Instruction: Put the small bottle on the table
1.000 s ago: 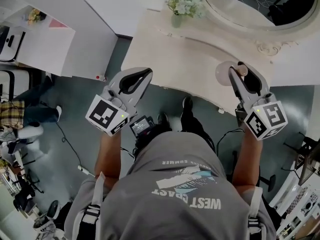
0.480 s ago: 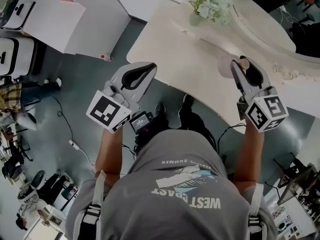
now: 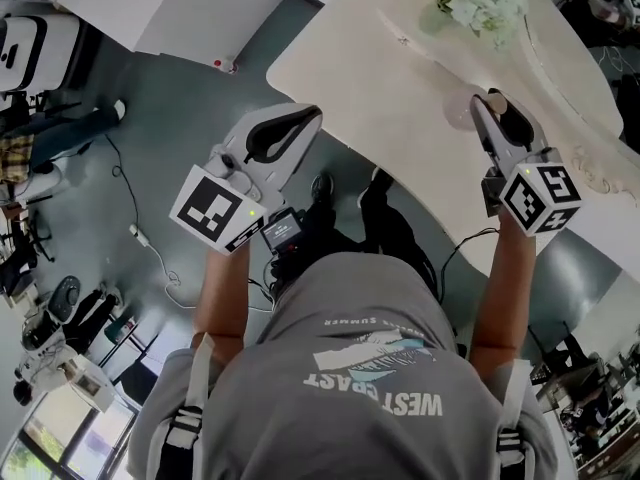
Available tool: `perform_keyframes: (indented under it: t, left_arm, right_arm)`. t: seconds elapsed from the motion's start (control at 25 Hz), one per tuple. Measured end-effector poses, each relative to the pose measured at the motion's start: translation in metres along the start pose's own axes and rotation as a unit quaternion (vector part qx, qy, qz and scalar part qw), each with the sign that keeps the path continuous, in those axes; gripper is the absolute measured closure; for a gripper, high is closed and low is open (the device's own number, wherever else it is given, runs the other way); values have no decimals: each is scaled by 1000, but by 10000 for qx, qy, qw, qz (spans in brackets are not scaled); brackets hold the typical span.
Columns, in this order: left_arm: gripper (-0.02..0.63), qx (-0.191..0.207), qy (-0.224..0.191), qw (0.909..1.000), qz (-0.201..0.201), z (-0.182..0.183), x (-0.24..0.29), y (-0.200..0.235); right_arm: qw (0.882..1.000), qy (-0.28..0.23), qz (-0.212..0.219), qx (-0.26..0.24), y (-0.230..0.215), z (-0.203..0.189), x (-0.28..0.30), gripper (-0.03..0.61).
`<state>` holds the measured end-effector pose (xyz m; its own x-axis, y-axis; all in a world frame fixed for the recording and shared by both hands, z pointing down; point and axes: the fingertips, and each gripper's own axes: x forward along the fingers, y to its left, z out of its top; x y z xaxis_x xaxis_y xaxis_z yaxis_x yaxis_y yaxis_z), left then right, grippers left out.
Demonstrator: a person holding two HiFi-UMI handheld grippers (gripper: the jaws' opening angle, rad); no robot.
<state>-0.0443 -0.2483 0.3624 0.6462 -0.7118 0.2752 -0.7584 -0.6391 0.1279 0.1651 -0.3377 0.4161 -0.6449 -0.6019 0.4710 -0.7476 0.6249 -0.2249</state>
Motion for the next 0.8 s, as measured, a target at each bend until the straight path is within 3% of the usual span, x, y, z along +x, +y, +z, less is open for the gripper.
perform_keyframes:
  t: [0.8]
  left_arm:
    - [612,-596,256,9956,677,-68,-18,23]
  right_arm:
    - [9933,1062,447,53,-18,-99,114,436]
